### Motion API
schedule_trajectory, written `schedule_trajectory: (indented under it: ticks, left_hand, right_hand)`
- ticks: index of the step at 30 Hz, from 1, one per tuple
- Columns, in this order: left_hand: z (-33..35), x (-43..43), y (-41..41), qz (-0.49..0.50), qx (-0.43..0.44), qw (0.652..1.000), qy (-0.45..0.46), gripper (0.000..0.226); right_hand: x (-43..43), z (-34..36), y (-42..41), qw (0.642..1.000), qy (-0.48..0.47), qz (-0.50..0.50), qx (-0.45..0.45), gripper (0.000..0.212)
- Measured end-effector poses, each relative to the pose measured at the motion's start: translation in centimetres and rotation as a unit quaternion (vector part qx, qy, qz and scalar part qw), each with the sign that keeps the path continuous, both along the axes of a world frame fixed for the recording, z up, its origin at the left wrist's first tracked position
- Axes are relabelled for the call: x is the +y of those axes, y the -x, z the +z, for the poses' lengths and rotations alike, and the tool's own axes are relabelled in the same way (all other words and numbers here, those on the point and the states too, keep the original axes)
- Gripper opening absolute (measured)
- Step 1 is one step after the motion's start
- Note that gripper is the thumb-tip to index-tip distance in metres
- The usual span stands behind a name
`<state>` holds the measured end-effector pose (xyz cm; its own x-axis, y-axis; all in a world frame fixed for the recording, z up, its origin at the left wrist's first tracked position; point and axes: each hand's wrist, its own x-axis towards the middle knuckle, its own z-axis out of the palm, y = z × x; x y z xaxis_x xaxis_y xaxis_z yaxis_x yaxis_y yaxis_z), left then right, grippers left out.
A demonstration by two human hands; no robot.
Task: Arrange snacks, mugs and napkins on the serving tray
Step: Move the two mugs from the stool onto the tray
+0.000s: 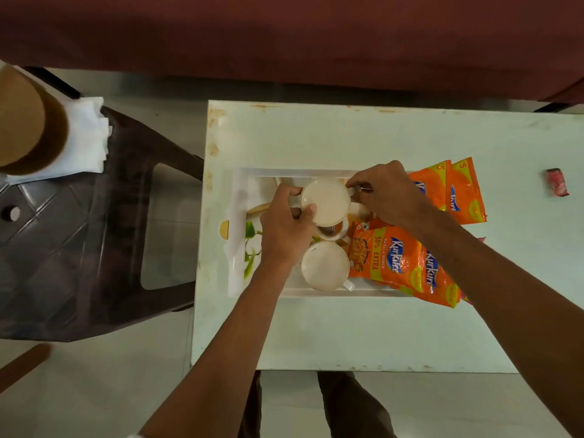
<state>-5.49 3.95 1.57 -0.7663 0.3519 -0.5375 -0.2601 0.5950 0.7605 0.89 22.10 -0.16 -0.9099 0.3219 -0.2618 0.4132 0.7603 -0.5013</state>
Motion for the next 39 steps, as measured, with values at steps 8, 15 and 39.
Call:
schedule_trajectory:
  ticks: [8,15,39]
  left_hand:
    - [-0.9,0.0,-0.2,-0.013,-0.013,1.000,0.014,0.025]
    - [-1.1,-0.1,-0.2,-0.025,-0.002,1.000,0.015,0.025]
    - [9.7,-27.6,7.6,0.298,0.070,0.947,-0.100,0.016]
  right_hand:
    - [0.1,-1.7,0.1,1.000,-0.009,0.013,-0.004,0.023]
    - [0.1,-1.8,-0.1,1.000,0.000,0.008,-0.009,0.024]
    - [-18.8,13.0,7.7,0.934,0.297,-0.181,0.077,0.016]
